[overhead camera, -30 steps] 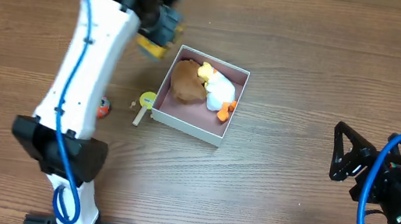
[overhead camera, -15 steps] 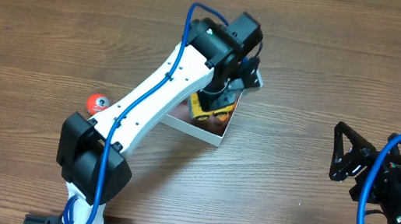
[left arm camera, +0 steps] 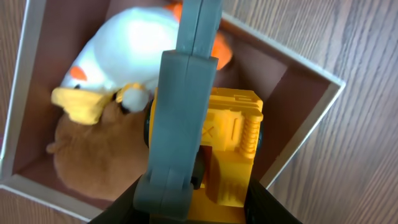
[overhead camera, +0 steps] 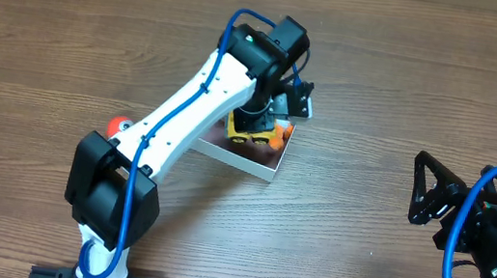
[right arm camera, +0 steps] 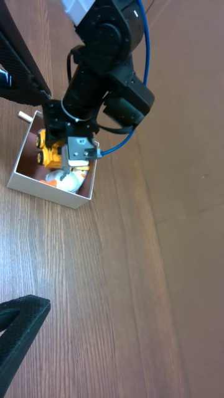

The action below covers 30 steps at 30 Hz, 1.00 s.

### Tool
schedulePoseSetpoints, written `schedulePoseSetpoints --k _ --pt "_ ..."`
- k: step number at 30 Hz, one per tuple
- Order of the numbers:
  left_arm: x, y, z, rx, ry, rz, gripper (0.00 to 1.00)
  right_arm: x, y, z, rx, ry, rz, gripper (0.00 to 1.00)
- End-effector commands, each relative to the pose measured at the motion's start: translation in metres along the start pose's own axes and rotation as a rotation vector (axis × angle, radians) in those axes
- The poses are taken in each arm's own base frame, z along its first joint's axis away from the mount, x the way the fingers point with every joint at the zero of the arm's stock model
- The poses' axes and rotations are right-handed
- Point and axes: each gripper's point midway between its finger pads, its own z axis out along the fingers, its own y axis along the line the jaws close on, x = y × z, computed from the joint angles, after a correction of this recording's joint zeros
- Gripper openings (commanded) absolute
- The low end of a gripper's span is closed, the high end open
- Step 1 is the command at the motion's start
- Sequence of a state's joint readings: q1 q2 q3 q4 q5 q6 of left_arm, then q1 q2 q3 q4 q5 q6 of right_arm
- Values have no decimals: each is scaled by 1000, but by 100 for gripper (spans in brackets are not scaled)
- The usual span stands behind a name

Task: Pack container
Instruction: 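Carry the excavator into the box front and release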

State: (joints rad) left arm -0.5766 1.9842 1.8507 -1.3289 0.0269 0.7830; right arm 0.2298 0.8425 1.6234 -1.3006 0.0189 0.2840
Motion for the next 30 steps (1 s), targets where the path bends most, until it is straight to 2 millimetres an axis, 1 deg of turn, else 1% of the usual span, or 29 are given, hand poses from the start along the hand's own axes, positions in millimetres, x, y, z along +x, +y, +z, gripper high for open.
schedulePoseSetpoints --k 1,4,8,11,13,16,18,21,24,27,30 --pt "14 -3 -7 43 1 86 12 -4 -1 -2 10 -18 1 100" --pt "19 -10 -7 76 16 127 15 -4 -1 -2 10 -19 1 100" --pt "14 -20 -8 129 -25 190 21 -4 -1 -2 10 -18 1 100" --pt "12 -19 -5 122 -33 198 22 -4 -1 -2 10 -18 1 100" --pt "12 -18 1 117 -35 199 22 -4 -1 -2 10 -18 1 100" --pt "14 -16 19 105 -26 214 21 -4 -1 -2 10 -18 0 100" --pt "15 -18 30 113 -32 233 20 -4 -1 -2 9 -18 1 100" --pt "17 -20 41 117 -29 231 21 -4 -1 -2 10 -19 1 100" --pt "19 -22 44 125 -24 227 23 -4 -1 -2 9 -18 1 100" --pt "19 -22 44 125 -24 222 31 -4 -1 -2 10 -18 1 100" --pt "20 -23 44 126 -16 219 35 -4 -1 -2 10 -19 0 100"
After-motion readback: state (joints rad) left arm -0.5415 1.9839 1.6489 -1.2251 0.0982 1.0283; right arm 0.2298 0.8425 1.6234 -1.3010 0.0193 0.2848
